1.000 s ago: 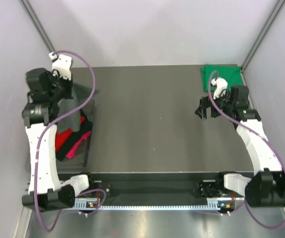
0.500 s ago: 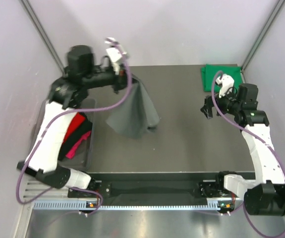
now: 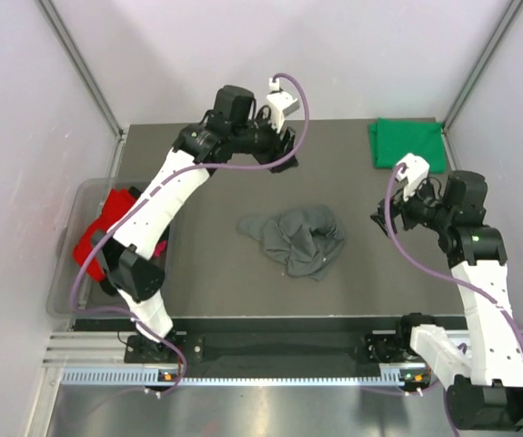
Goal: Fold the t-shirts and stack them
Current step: Move the tshirt to the center of the board, then flatten the tshirt out
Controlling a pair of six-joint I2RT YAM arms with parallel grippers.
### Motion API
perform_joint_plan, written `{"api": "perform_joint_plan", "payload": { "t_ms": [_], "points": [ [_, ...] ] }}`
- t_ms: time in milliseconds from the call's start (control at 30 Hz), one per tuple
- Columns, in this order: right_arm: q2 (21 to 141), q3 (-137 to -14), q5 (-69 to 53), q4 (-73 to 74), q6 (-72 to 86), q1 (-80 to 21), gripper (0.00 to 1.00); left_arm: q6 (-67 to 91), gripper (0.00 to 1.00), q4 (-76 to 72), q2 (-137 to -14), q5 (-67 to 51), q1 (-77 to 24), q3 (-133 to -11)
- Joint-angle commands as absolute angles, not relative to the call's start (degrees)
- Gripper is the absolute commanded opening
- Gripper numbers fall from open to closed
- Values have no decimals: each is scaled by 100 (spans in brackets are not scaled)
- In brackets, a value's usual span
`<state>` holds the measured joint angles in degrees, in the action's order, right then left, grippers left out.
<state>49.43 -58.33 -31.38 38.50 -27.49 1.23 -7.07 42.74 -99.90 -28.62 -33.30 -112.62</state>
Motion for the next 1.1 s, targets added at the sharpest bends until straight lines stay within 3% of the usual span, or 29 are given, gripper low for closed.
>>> {"api": "perform_joint_plan", "payload": {
  "t_ms": [0,100,300,533,1067],
  "points": [
    [5115,-5748,-3761,4262,-3365,-191,88,-519,63,3779,-10020,-1425,-3033,-11628],
    [5291,-5617,-3701,4316,-3786,-596,84,-483,64,3771,-9565,-1441,-2708,-11059],
    [5861,-5466,-3103,4078,-4358,-1791,75,-554,63,3551,-8028,-1580,-2139,-8721],
    [7134,-5705,-2506,3851,-4430,-3321,77,-44,61,3428,-6945,-2275,-941,-7034],
    [8639,-5414,-1320,2690,-4404,-3709,77,308,61,3480,-5871,-2821,246,-6610]
  ]
}}
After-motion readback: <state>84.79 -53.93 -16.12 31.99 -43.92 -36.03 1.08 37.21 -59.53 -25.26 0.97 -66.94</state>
